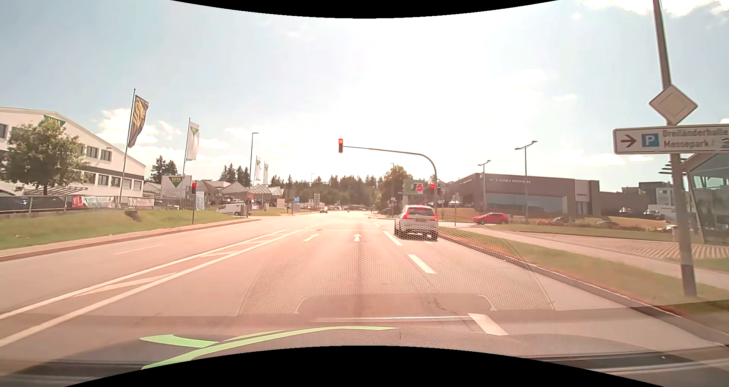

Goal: Follow the waypoints while adhering to traffic rules and regulations

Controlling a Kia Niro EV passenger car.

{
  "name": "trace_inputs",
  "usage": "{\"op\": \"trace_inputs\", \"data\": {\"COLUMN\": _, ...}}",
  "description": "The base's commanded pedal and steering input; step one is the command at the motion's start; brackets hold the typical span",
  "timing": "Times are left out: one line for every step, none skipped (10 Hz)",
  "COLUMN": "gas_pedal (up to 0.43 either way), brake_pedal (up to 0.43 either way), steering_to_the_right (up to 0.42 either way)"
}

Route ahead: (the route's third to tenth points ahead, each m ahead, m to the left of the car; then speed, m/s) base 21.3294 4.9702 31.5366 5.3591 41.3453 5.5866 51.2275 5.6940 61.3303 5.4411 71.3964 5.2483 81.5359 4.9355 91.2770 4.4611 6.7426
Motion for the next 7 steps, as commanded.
{"op": "trace_inputs", "data": {"gas_pedal": 0.000, "brake_pedal": 0.073, "steering_to_the_right": -0.002}}
{"op": "trace_inputs", "data": {"gas_pedal": 0.000, "brake_pedal": 0.073, "steering_to_the_right": -0.002}}
{"op": "trace_inputs", "data": {"gas_pedal": 0.000, "brake_pedal": 0.079, "steering_to_the_right": -0.002}}
{"op": "trace_inputs", "data": {"gas_pedal": 0.000, "brake_pedal": 0.079, "steering_to_the_right": -0.001}}
{"op": "trace_inputs", "data": {"gas_pedal": 0.000, "brake_pedal": 0.085, "steering_to_the_right": -0.001}}
{"op": "trace_inputs", "data": {"gas_pedal": 0.000, "brake_pedal": 0.085, "steering_to_the_right": -0.001}}
{"op": "trace_inputs", "data": {"gas_pedal": 0.000, "brake_pedal": 0.085, "steering_to_the_right": -0.001}}
